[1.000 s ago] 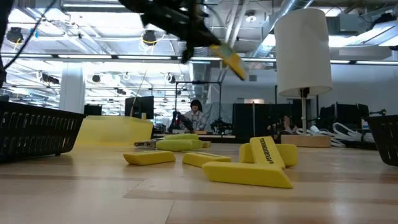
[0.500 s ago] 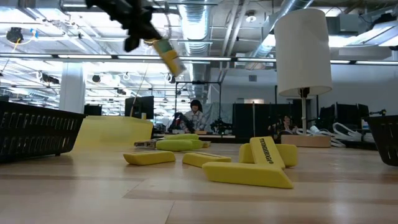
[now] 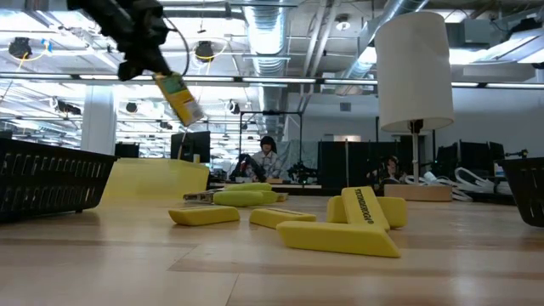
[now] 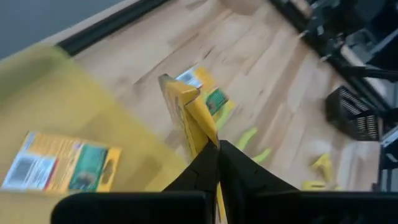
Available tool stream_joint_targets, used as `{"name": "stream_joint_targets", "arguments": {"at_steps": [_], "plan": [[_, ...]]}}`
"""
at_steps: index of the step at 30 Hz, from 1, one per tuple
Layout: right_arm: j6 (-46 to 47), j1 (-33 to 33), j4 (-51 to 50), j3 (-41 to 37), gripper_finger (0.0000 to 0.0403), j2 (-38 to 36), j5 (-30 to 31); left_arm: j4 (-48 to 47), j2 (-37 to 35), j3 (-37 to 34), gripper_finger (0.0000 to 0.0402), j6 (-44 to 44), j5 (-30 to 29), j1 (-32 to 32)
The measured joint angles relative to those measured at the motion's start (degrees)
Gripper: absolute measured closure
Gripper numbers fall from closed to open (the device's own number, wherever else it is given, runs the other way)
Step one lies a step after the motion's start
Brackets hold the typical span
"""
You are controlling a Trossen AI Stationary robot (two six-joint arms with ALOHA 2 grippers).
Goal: Pick & Place School Supplies
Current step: Put the yellow crayon box into the yellow bin, then adjust the yellow bin
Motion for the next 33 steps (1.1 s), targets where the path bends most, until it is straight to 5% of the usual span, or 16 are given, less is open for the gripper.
{"name": "stream_joint_targets", "arguments": {"at_steps": [12, 21, 33], "plan": [[1.5, -1.0, 1.2, 0.0, 0.0244, 1.8, -0.1, -2.9, 0.3, -9.2, 0.0400, 9.6, 1.6, 13.6], [1.5, -1.7, 1.5, 0.0, 0.0244, 1.8, 0.0, 1.8, 2.3, -15.6, 0.0392, 10.9, 4.9, 16.1], [1.9, -1.9, 1.6, 0.0, 0.0244, 1.8, 0.0, 6.3, 3.2, -15.5, 0.0253, 7.9, 1.4, 16.1]]}}
